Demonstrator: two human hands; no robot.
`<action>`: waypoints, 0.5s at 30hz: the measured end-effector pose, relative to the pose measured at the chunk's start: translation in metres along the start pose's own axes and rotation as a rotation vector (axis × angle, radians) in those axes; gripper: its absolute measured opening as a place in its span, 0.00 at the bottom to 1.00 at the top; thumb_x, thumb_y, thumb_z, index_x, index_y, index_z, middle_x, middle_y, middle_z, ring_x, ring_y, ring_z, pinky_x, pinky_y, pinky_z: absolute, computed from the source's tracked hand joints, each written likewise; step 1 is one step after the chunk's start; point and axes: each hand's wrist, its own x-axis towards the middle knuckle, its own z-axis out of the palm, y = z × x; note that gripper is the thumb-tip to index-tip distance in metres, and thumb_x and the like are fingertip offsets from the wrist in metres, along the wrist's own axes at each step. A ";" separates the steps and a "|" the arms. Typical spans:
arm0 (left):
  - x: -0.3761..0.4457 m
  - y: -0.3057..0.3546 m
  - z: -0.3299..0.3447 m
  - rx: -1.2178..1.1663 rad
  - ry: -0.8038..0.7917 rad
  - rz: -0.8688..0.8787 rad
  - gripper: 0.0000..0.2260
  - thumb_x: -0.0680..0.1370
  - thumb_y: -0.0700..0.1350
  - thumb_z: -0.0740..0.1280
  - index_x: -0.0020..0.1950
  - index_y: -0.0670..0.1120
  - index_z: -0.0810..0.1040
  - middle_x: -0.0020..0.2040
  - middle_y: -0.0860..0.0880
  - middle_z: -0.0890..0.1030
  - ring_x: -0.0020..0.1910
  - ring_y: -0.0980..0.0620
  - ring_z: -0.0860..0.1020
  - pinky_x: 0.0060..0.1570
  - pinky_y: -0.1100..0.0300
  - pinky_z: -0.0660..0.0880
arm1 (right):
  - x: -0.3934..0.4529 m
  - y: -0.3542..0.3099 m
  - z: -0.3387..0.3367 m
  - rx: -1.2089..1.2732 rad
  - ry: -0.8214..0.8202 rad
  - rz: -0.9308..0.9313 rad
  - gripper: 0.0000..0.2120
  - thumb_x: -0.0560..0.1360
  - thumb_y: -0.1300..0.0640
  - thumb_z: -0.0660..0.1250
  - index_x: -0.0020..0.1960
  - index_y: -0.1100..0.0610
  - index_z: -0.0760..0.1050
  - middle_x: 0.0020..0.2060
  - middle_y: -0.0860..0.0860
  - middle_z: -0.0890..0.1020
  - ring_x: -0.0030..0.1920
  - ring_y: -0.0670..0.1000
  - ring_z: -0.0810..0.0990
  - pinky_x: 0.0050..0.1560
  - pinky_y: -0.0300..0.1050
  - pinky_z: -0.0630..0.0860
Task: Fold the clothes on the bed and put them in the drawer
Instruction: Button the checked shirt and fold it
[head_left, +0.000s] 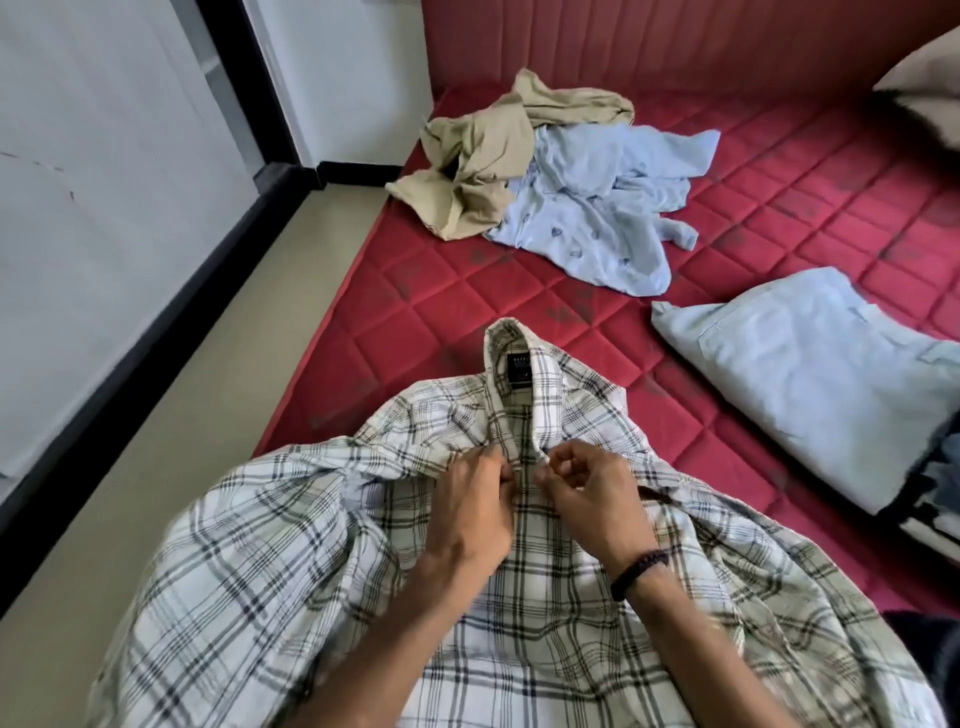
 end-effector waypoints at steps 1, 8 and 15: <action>-0.002 0.005 -0.007 -0.035 0.032 -0.007 0.06 0.78 0.37 0.72 0.53 0.45 0.82 0.45 0.53 0.83 0.36 0.60 0.75 0.35 0.75 0.73 | -0.005 -0.001 -0.001 0.025 -0.016 0.009 0.07 0.77 0.58 0.74 0.42 0.53 0.78 0.30 0.46 0.76 0.30 0.44 0.72 0.31 0.42 0.72; -0.029 0.021 -0.029 -0.260 0.238 -0.081 0.03 0.75 0.42 0.77 0.47 0.49 0.87 0.41 0.58 0.86 0.38 0.66 0.81 0.39 0.71 0.79 | -0.045 -0.006 0.000 0.175 0.035 0.005 0.04 0.79 0.59 0.72 0.46 0.55 0.78 0.34 0.50 0.80 0.30 0.40 0.73 0.29 0.34 0.71; -0.020 0.020 -0.005 -0.415 0.175 -0.200 0.07 0.74 0.41 0.78 0.51 0.45 0.87 0.44 0.55 0.86 0.40 0.65 0.83 0.40 0.73 0.78 | -0.035 -0.003 0.012 0.112 0.067 0.053 0.06 0.77 0.59 0.72 0.45 0.54 0.76 0.37 0.54 0.83 0.33 0.49 0.77 0.33 0.46 0.78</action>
